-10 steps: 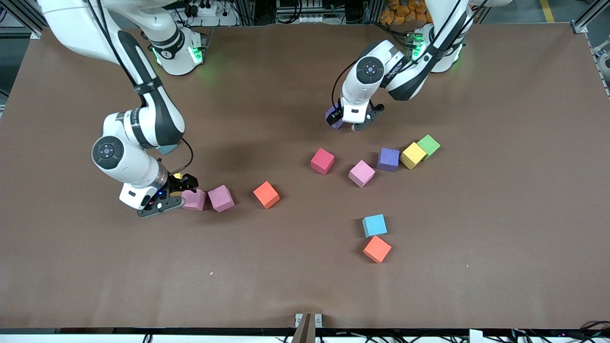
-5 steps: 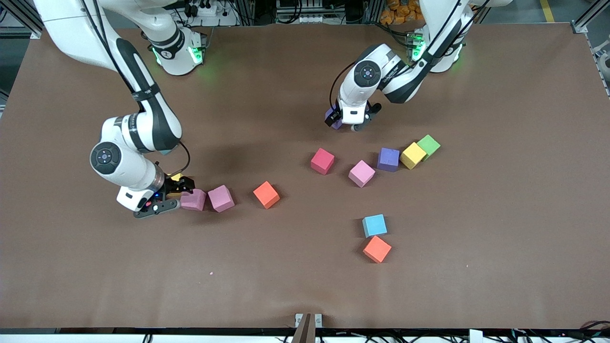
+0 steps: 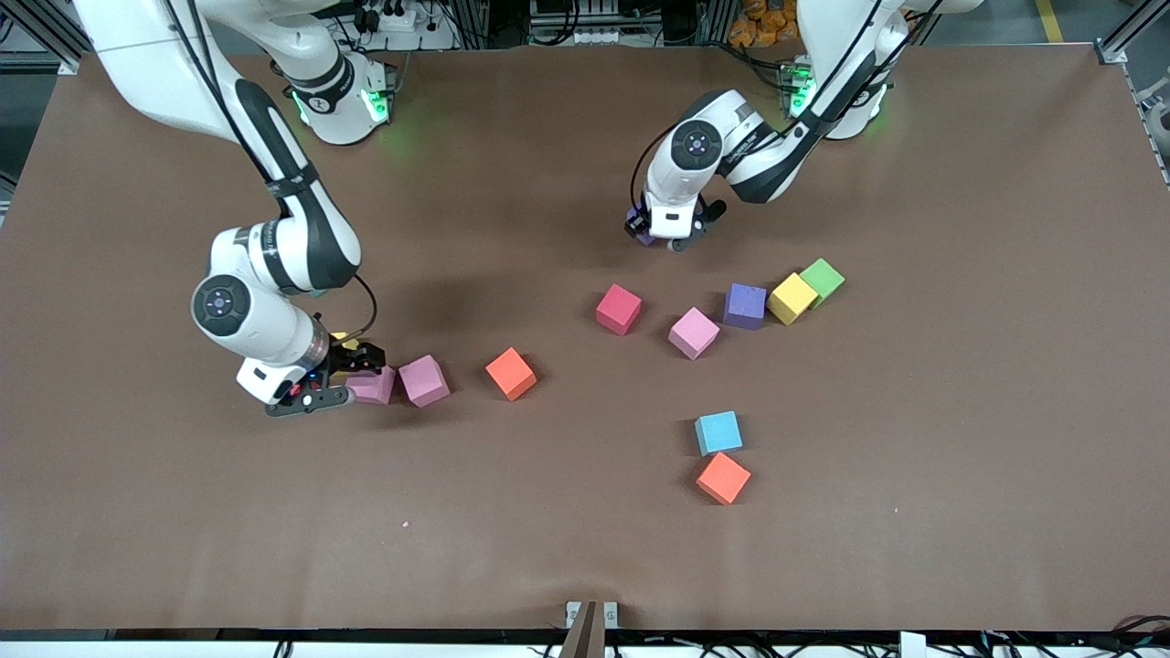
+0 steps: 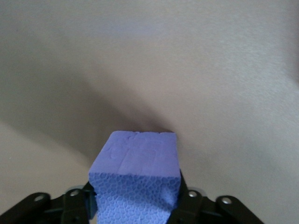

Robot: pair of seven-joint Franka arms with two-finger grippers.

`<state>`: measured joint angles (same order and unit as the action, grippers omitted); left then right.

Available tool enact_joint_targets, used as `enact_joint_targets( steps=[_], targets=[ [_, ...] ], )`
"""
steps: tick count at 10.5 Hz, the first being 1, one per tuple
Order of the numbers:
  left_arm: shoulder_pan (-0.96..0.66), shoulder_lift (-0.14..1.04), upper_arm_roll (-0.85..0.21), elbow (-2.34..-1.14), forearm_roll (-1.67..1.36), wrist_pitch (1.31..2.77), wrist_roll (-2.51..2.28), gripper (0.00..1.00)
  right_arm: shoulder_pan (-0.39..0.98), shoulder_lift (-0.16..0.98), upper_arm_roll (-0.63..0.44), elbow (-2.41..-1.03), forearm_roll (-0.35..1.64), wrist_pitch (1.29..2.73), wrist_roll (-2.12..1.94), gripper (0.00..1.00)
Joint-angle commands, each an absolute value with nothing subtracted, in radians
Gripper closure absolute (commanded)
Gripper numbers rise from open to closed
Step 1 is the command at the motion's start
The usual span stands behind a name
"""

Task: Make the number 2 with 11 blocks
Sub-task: 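Grasp the purple cube with the left gripper while the right gripper grasps a pink cube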

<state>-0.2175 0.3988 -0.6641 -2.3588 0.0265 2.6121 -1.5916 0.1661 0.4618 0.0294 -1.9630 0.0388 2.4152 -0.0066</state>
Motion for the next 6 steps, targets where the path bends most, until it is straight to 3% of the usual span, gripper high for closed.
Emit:
enact_joint_targets(
  steps=[1,6],
  targets=[
    [-0.259,0.433,-0.661,-2.338,0.113,2.623,-1.621,0.76,0.173,0.494,0.028,-1.959,0.044,2.45,0.017,0.0],
    [-0.402,0.491,-0.658,-2.171,0.143,2.588,-1.568,0.83,0.178,0.523,0.028,-1.957,0.044,2.467,0.07,0.0]
  ],
)
